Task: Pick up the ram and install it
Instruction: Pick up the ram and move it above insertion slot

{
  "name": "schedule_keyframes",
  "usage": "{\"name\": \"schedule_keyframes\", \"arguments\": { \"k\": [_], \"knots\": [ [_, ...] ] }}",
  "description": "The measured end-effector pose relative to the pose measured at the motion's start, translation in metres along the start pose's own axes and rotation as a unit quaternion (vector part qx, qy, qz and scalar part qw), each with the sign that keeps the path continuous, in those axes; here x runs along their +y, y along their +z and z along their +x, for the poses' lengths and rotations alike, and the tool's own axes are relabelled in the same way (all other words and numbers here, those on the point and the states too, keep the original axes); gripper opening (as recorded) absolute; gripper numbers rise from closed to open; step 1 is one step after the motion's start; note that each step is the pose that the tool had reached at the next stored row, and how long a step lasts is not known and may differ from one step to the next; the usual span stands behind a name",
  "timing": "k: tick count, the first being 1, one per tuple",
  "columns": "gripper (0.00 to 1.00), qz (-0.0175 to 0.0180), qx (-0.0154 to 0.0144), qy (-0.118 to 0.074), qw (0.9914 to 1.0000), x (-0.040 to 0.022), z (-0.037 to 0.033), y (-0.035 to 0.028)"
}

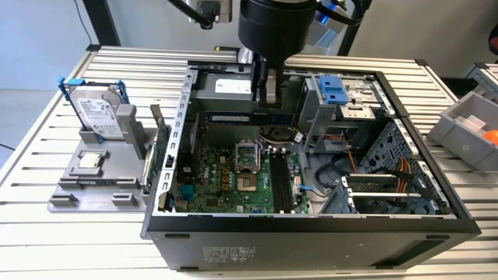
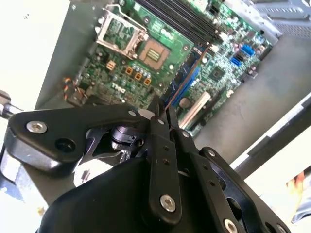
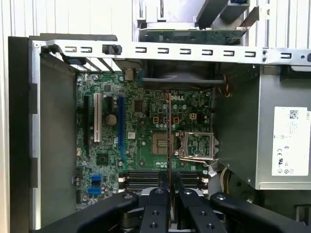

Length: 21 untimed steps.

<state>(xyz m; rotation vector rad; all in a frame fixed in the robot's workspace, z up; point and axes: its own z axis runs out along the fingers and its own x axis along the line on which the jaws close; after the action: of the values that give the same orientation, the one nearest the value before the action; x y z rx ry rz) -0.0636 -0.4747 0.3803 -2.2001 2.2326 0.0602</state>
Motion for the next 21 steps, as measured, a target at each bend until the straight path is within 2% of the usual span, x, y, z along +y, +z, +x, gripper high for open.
{"name": "schedule_keyframes", "arguments": {
  "k": [10,14,21],
  "knots": [
    [0.0,-0.0024,0.0,0.0,1.0,-0.0443,-0.0024,-0.0009],
    [0.0,-0.0024,0.0,0.0,1.0,-0.0515,-0.0124,-0.0003],
    [0.0,-0.0018,-0.0005,0.017,0.99986,-0.0593,-0.0153,0.0016]
  ]
}}
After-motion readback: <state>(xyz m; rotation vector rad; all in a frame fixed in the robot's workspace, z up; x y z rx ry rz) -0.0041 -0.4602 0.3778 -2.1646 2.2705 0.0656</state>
